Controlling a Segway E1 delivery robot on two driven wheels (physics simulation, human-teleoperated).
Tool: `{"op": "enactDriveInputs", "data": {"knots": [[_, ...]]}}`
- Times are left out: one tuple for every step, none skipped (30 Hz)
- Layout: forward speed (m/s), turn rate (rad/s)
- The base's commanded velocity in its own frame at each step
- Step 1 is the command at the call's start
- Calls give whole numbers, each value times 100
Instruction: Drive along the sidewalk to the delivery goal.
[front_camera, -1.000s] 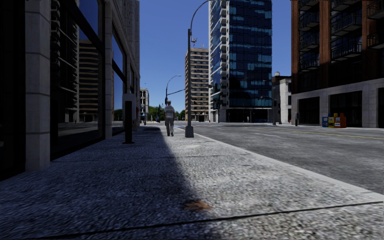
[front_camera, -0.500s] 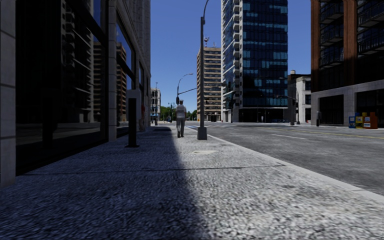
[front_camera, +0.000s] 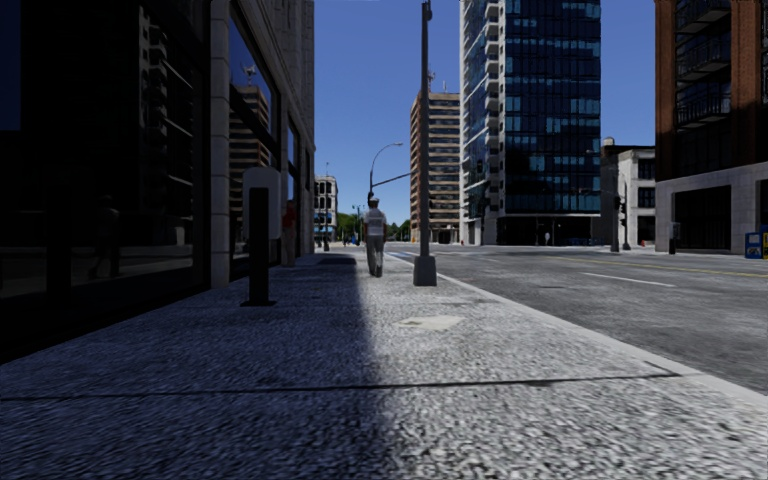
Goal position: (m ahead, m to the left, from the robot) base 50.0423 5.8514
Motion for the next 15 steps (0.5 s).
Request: {"op": "enactDriveInputs", "data": {"knots": [[200,0],[200,0],[200,0],[200,0],[200,0],[200,0],[200,0],[200,0],[200,0],[200,0],[200,0],[200,0],[200,12],[200,30],[200,39]]}}
